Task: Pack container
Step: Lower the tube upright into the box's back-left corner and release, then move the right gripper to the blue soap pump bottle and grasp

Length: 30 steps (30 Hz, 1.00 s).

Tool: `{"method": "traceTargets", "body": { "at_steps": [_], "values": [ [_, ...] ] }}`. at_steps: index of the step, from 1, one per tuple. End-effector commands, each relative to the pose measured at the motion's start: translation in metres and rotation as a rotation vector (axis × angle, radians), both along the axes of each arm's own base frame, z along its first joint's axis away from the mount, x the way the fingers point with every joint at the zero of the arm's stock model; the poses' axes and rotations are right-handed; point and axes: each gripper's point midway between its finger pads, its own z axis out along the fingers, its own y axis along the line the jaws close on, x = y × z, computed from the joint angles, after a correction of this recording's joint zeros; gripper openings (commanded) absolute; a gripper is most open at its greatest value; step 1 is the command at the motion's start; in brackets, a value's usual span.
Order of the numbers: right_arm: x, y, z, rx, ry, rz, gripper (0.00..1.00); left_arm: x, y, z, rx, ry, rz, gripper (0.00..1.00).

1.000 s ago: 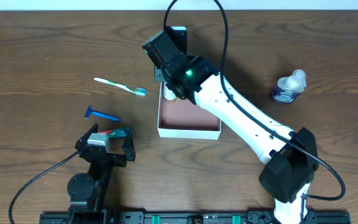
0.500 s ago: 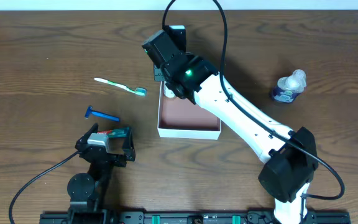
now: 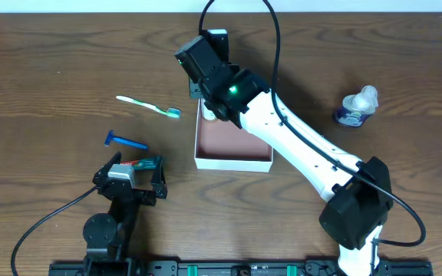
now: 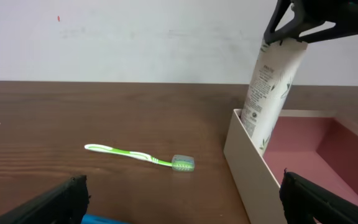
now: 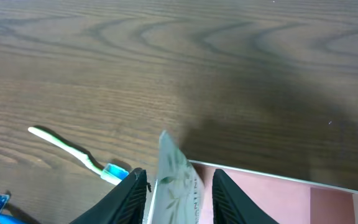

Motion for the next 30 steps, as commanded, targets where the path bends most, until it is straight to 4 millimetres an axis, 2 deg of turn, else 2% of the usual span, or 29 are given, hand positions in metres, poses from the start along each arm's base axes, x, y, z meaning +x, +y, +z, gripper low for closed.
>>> {"method": "traceTargets", "body": {
  "at_steps": [1,4,6,9,12,14,15,19,22,25,30],
  "values": [
    [0.000,0.004,0.006,-0.014,-0.024,0.011,0.41,-0.001,-0.004,-0.015,0.003,0.044,-0.021,0.98],
    [0.000,0.006,0.016,-0.021,-0.043,0.041,0.46,-0.001,-0.004,-0.015,0.003,0.044,-0.021,0.98],
    [-0.002,0.009,0.031,-0.013,-0.064,0.082,0.47,-0.001,-0.004,-0.015,0.003,0.044,-0.021,0.98],
    [-0.008,0.007,0.067,0.012,-0.111,0.122,0.54,-0.001,-0.004,-0.015,0.003,0.044,-0.021,0.98],
    [-0.016,-0.011,0.107,0.023,-0.155,0.119,0.69,-0.001,-0.004,-0.015,0.003,0.044,-0.021,0.98],
    [-0.020,-0.032,0.125,0.016,-0.163,0.098,0.73,-0.001,-0.004,-0.015,0.003,0.044,-0.021,0.98],
    [-0.022,-0.050,0.132,0.008,-0.155,0.074,0.75,-0.001,-0.004,-0.015,0.003,0.044,-0.021,0.98],
    [-0.019,-0.121,0.136,-0.041,-0.098,-0.046,0.76,-0.001,-0.004,-0.015,0.003,0.044,-0.021,0.98],
    [-0.013,-0.180,0.126,-0.067,-0.022,-0.154,0.78,-0.001,-0.004,-0.015,0.003,0.044,-0.021,0.98],
    [-0.011,-0.236,0.109,-0.072,0.078,-0.261,0.78,-0.001,-0.004,-0.015,0.003,0.044,-0.021,0.98],
    [-0.007,-0.289,0.079,-0.008,0.190,-0.371,0.78,-0.001,-0.004,-0.015,0.003,0.044,-0.021,0.98]
  ]
}}
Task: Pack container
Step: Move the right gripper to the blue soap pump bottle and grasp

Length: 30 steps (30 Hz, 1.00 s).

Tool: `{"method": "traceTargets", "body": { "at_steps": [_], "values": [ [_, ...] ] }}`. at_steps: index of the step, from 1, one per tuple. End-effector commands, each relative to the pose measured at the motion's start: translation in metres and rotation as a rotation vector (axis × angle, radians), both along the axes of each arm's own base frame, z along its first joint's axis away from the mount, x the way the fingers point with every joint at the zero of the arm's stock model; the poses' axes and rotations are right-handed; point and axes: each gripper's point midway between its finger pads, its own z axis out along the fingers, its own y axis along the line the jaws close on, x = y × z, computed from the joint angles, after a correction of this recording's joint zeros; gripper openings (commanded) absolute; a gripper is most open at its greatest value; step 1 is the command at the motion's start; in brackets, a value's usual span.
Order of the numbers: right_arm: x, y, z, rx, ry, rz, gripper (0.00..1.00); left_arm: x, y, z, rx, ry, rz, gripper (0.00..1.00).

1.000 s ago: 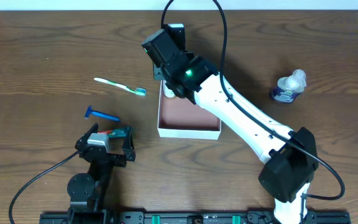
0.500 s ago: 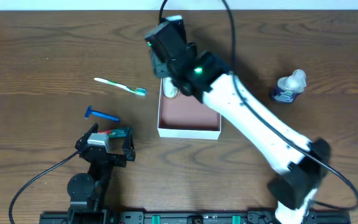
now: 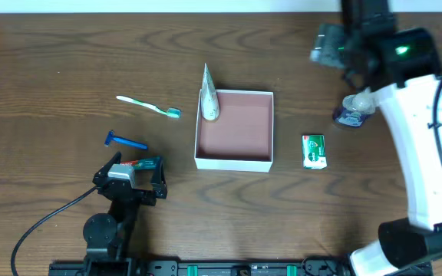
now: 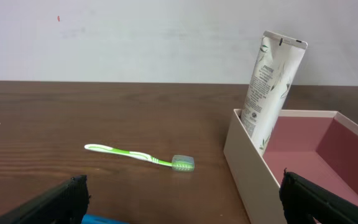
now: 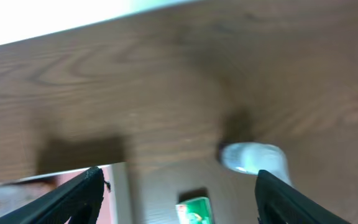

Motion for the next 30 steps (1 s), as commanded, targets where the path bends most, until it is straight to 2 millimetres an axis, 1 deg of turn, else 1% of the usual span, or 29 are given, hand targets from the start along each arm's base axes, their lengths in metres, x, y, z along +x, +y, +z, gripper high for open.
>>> {"method": "traceTargets", "body": {
  "at_steps": [1,4,7,12,14,18,21,24,27,30],
  "values": [
    [0.003,-0.020,-0.027,0.061,0.074,-0.034,0.78,-0.001,-0.004,-0.015,0.003,0.044,-0.021,0.98],
    [0.008,-0.039,-0.049,0.044,0.112,-0.058,0.80,-0.001,-0.004,-0.015,0.003,0.044,-0.021,0.98],
    [0.012,-0.057,-0.073,-0.009,0.143,-0.022,0.80,-0.001,-0.004,-0.015,0.003,0.044,-0.021,0.98],
    [0.009,-0.087,-0.113,-0.031,0.193,-0.033,0.81,-0.001,-0.004,-0.015,0.003,0.044,-0.021,0.98],
    [0.007,-0.094,-0.127,-0.023,0.207,-0.024,0.81,-0.001,-0.004,-0.015,0.003,0.044,-0.021,0.98],
    [0.007,-0.089,-0.151,0.032,0.215,0.110,0.81,-0.001,-0.004,-0.015,0.003,0.044,-0.021,0.98],
    [0.004,-0.089,-0.163,0.034,0.226,0.133,0.81,-0.001,-0.004,-0.015,0.002,0.044,-0.021,0.98],
    [0.001,-0.089,-0.170,0.033,0.240,0.142,0.80,-0.001,-0.004,-0.015,0.002,0.044,-0.021,0.98],
    [0.000,-0.088,-0.173,0.030,0.242,0.156,0.76,-0.001,-0.004,-0.015,0.003,0.044,-0.021,0.98],
    [0.001,-0.086,-0.173,0.039,0.236,0.161,0.66,-0.001,-0.004,-0.015,0.003,0.044,-0.021,0.98]
  ]
}}
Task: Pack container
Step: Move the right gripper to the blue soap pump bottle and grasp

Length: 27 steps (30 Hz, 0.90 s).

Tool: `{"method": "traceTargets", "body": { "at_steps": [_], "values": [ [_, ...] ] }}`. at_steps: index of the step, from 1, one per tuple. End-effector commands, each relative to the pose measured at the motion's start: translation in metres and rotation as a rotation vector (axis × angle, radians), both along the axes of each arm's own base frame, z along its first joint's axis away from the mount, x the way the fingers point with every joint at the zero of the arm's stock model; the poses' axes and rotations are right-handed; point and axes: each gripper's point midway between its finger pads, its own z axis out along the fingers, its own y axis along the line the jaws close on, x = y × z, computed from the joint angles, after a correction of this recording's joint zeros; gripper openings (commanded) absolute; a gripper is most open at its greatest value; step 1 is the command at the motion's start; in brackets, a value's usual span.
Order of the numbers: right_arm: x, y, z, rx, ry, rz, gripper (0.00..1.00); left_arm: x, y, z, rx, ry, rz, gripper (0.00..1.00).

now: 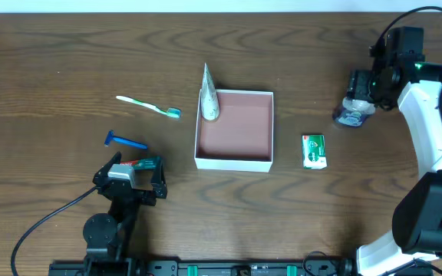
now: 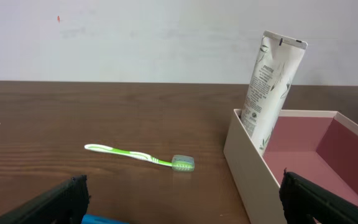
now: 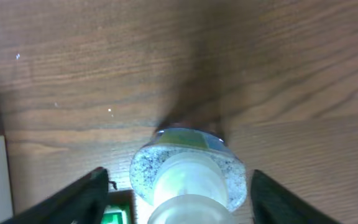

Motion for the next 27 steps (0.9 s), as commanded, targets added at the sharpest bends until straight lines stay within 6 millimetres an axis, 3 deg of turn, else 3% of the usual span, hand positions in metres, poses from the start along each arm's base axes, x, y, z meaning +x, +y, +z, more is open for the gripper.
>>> {"method": "traceTargets", "body": {
  "at_steps": [1,5,10,19,27],
  "values": [
    [0.000,0.004,-0.005,0.018,0.004,0.029,0.60,-0.001,-0.004,-0.015,0.003,0.044,-0.021,0.98],
    [-0.001,0.006,-0.006,0.027,0.007,0.034,0.47,-0.001,-0.004,-0.015,0.003,0.044,-0.021,0.98],
    [-0.003,0.006,-0.012,0.027,0.014,0.037,0.43,-0.001,-0.004,-0.015,0.003,0.044,-0.021,0.98],
    [-0.001,0.006,-0.017,0.029,0.001,0.039,0.13,-0.001,-0.004,-0.015,0.003,0.044,-0.021,0.98],
    [0.012,0.019,-0.002,0.084,-0.064,0.097,0.06,-0.001,-0.004,-0.015,0.003,0.044,-0.021,0.98]
  ]
}}
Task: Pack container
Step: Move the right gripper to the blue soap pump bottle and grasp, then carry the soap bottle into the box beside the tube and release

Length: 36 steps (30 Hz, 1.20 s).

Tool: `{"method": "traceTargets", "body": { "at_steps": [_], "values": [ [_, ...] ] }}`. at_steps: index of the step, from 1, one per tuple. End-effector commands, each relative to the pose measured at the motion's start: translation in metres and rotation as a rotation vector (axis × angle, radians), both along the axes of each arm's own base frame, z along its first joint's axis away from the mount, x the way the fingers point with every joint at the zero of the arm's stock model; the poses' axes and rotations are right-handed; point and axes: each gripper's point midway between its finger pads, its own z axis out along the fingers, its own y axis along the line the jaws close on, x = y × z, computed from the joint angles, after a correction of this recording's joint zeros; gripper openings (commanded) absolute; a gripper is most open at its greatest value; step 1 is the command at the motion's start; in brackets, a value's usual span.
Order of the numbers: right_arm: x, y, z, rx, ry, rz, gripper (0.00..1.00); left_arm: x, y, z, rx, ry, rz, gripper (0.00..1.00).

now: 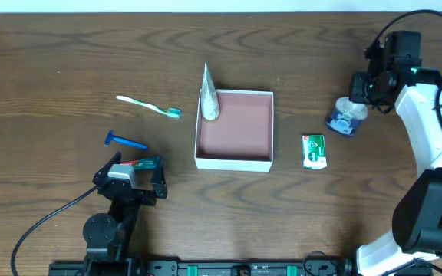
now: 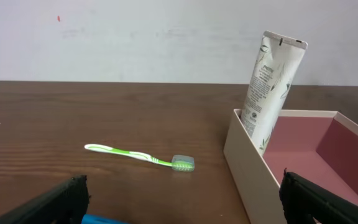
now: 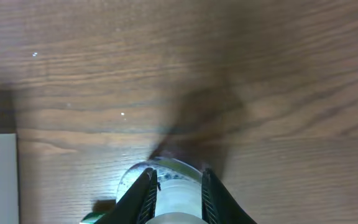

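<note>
A white box with a pink inside (image 1: 234, 161) (image 2: 247, 168) stands mid-table. A white tube (image 1: 209, 100) (image 2: 271, 90) leans in its far left corner. At the right, my right gripper (image 1: 361, 90) (image 3: 174, 193) is shut on the cap of a small blue-labelled bottle (image 1: 344, 119) (image 3: 169, 186), which tilts toward the box. My left gripper (image 1: 129, 180) (image 2: 179, 199) rests open near the front left, nothing between its fingers. A green toothbrush (image 1: 149, 106) (image 2: 138, 155), a blue razor (image 1: 125, 141) and a small green packet (image 1: 313, 150) lie on the table.
A red and teal item (image 1: 144, 163) lies right by the left gripper. The right arm's white links (image 1: 436, 138) run down the right side of the table. The wall stands beyond the table's far edge (image 2: 104, 81).
My right gripper has shut on the bottle's cap. The bottle now tilts and sits slightly nearer the box. The left arm has not moved.
My right gripper held the white tube upright in the box's far left corner. Then the tube leaned there alone and the gripper was open near the bottle at the right. Then it straddled the bottle, open; now it grips the cap.
</note>
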Motion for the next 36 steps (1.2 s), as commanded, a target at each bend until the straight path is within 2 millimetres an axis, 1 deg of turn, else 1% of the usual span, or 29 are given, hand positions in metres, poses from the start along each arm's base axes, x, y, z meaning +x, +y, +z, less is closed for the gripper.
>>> {"method": "traceTargets", "body": {
  "at_steps": [1,3,5,9,11,12,15,16,18,21,25,27,32,36],
  "values": [
    [0.009,0.009,0.013,0.038,-0.045,0.048,0.06,-0.001,-0.004,-0.015,0.003,0.044,-0.021,0.98],
    [0.017,0.018,0.029,0.059,-0.088,0.091,0.05,-0.001,-0.004,-0.015,0.003,0.044,-0.021,0.98],
    [0.023,0.031,0.049,0.081,-0.140,0.139,0.06,-0.001,-0.004,-0.015,0.002,0.044,-0.021,0.98],
    [0.033,0.058,0.102,0.078,-0.261,0.214,0.08,-0.001,-0.004,-0.017,0.003,0.052,-0.021,0.98],
    [0.033,0.077,0.133,0.067,-0.326,0.271,0.09,-0.001,-0.004,-0.018,0.003,0.056,-0.021,0.98],
    [0.032,0.086,0.145,0.067,-0.351,0.292,0.10,-0.001,-0.004,-0.018,0.003,0.057,-0.021,0.98],
    [0.023,0.124,0.181,0.076,-0.432,0.375,0.11,-0.001,-0.004,-0.018,0.003,0.058,-0.021,0.98],
    [0.019,0.139,0.190,0.082,-0.455,0.408,0.11,-0.001,-0.004,-0.018,0.003,0.058,-0.021,0.98],
    [0.012,0.164,0.201,0.090,-0.481,0.440,0.12,-0.001,-0.004,-0.018,0.003,0.058,-0.021,0.98],
    [0.006,0.195,0.204,0.093,-0.495,0.451,0.11,-0.001,-0.004,-0.018,0.003,0.058,-0.021,0.98],
    [-0.005,0.232,0.195,0.110,-0.469,0.483,0.10,-0.001,-0.004,-0.018,0.003,0.058,-0.021,0.98],
    [-0.009,0.247,0.190,0.119,-0.453,0.506,0.09,-0.001,-0.004,-0.018,0.003,0.058,-0.021,0.98],
    [-0.012,0.268,0.172,0.095,-0.418,0.530,0.09,-0.001,-0.004,-0.018,0.003,0.058,-0.021,0.98],
    [-0.012,0.277,0.154,0.086,-0.377,0.546,0.08,-0.001,-0.004,-0.018,0.003,0.058,-0.021,0.98]
  ]
}}
